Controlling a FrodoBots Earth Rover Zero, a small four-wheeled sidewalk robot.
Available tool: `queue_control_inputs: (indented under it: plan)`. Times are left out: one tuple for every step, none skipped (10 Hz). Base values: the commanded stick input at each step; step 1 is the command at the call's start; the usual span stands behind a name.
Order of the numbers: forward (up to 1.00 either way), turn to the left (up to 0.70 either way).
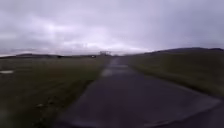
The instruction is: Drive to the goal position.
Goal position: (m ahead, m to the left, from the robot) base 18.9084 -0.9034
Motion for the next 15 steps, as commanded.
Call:
queue_control_inputs:
  plan:
    - [1.00, 0.00]
    - [1.00, 0.00]
    - [1.00, 0.00]
    - [1.00, 0.00]
    - [1.00, 0.00]
    - [1.00, -0.03]
    - [1.00, -0.10]
    - [1.00, -0.36]
    - [1.00, -0.35]
    - [1.00, -0.33]
    - [1.00, -0.01]
    - [1.00, 0.00]
    - [1.00, 0.00]
    - [1.00, 0.00]
    - [1.00, 0.00]
